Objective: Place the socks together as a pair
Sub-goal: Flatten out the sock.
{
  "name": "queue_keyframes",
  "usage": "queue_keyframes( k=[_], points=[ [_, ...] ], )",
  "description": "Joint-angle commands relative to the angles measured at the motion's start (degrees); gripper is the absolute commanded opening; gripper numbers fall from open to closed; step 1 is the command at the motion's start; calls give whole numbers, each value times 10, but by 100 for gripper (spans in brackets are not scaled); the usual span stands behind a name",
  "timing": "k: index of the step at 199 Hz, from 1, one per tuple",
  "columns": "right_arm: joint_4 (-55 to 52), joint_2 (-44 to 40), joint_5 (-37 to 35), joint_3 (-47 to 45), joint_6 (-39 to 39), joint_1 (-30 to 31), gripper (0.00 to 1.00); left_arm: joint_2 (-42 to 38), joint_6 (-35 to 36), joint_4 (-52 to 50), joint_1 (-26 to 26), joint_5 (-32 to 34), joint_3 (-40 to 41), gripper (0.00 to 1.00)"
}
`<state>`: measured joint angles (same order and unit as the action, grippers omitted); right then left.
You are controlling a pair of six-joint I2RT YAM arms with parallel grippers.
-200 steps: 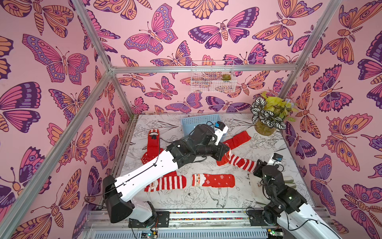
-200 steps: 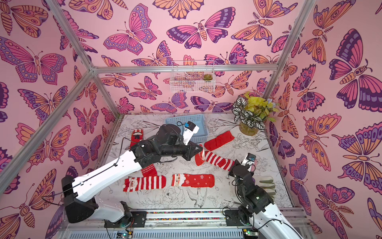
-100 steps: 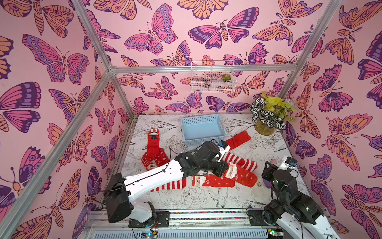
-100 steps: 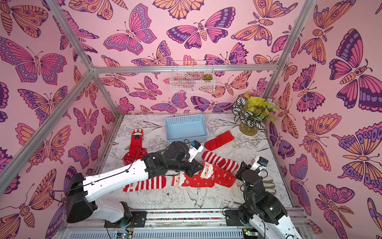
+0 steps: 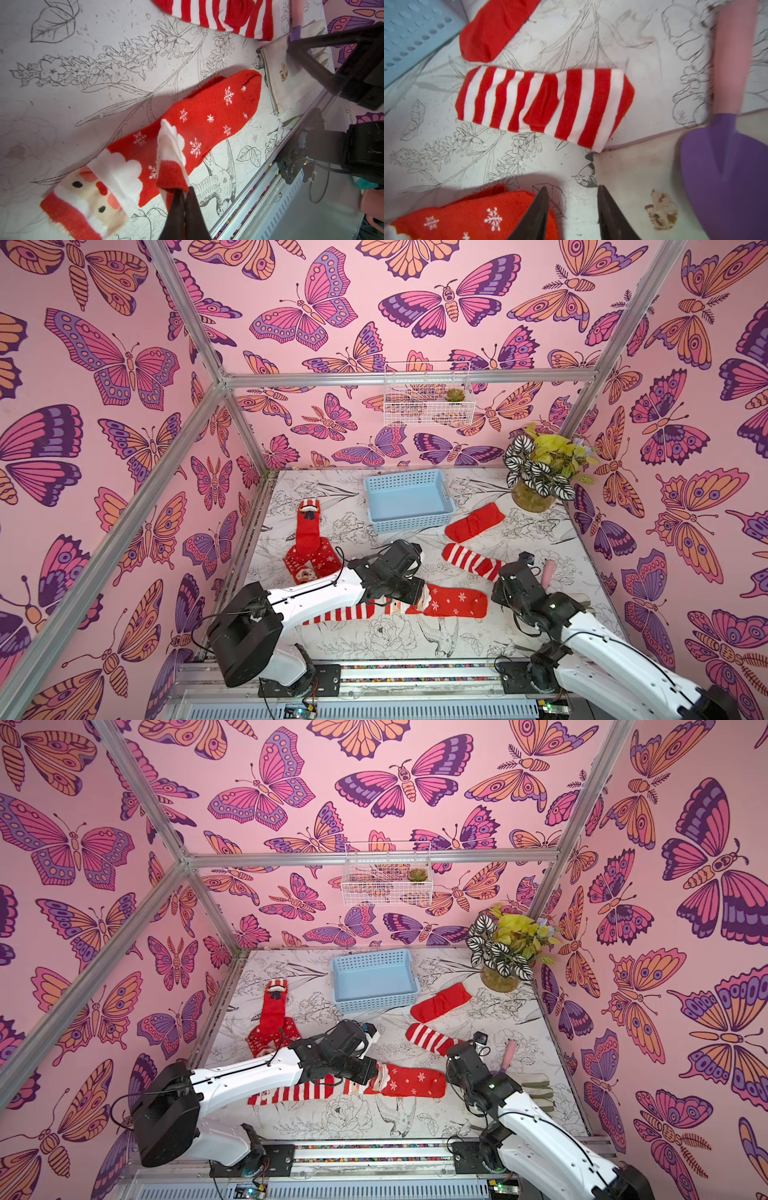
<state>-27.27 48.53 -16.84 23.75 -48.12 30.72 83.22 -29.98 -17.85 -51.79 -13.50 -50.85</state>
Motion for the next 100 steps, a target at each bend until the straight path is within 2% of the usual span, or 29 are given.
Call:
queue_keyframes(
  k=[1, 49, 100],
  points=[
    [65, 32, 52, -16, -14, -4, 43, -4, 15, -3, 1, 20, 1, 0],
    [83, 63, 70, -41, -26, -4, 47, 0, 5, -17, 1, 25, 4, 0],
    [88, 63, 91, -63, -47, -3, 43, 3, -7, -52, 1, 52, -3, 0]
  ],
)
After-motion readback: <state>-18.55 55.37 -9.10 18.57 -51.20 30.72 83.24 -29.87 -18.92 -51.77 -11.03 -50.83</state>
